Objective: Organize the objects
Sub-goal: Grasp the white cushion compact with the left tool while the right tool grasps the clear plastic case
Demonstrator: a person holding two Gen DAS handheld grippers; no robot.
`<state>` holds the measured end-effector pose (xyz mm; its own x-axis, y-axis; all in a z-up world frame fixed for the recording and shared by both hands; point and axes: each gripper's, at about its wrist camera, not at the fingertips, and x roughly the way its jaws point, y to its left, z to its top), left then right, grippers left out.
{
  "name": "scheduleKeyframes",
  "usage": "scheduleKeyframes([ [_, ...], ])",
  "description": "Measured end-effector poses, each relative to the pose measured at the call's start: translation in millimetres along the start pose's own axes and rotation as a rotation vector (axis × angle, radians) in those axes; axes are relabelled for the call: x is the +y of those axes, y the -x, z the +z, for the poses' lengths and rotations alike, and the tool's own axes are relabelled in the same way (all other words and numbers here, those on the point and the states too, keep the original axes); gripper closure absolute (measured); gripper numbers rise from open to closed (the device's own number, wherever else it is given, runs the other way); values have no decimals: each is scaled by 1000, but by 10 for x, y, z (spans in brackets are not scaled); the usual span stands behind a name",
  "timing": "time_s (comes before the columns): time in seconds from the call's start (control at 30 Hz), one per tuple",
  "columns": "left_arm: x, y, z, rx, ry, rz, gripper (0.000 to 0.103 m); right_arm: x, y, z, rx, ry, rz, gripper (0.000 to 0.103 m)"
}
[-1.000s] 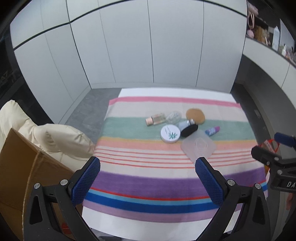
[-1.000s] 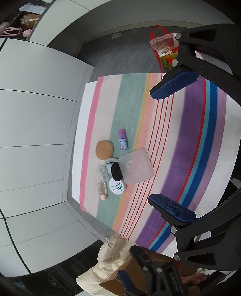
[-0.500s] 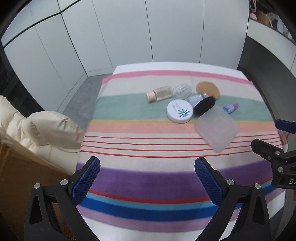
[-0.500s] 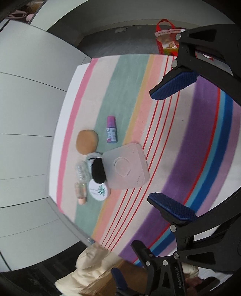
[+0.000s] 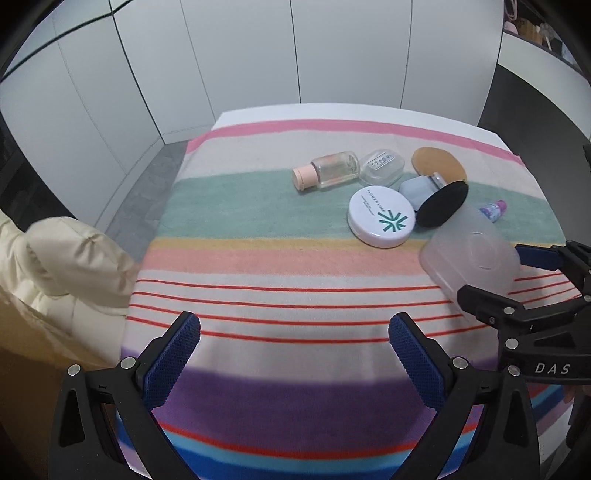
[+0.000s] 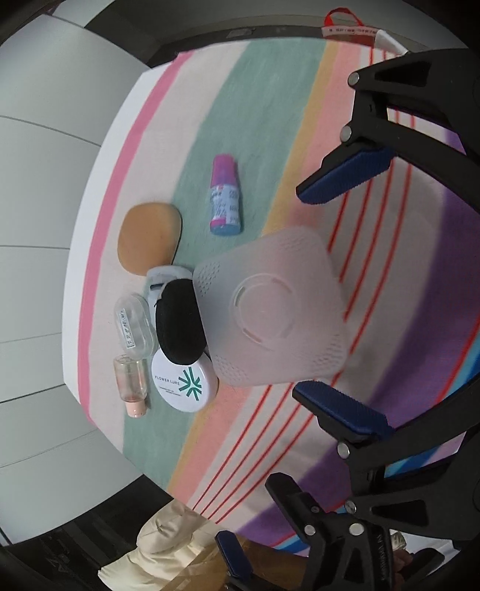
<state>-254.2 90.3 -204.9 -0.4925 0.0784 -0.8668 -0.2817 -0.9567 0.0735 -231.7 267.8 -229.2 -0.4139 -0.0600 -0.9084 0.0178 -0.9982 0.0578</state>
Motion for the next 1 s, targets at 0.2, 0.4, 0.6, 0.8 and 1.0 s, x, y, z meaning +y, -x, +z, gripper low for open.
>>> scheduleKeyframes([
  [0.2,-11,-216,98,10,36,-36,1,12,-122,40,-12,31,12,16],
  [0.4,-249,-351,290,-20,-9,-74,1,-171,-101,-15,-42,-9,-14,16],
  [0.6,-462,-546,483,-29,-48,-73,1,-405,-111,-5,-47,-93,-50,16],
  [0.8,-566,-641,592,-48,-55,-111,20,-528,-115,24,-43,-120,-62,16],
  [1.0,-610,-578,590,-38,-65,-119,45,-541,-104,51,-37,-122,-50,16],
])
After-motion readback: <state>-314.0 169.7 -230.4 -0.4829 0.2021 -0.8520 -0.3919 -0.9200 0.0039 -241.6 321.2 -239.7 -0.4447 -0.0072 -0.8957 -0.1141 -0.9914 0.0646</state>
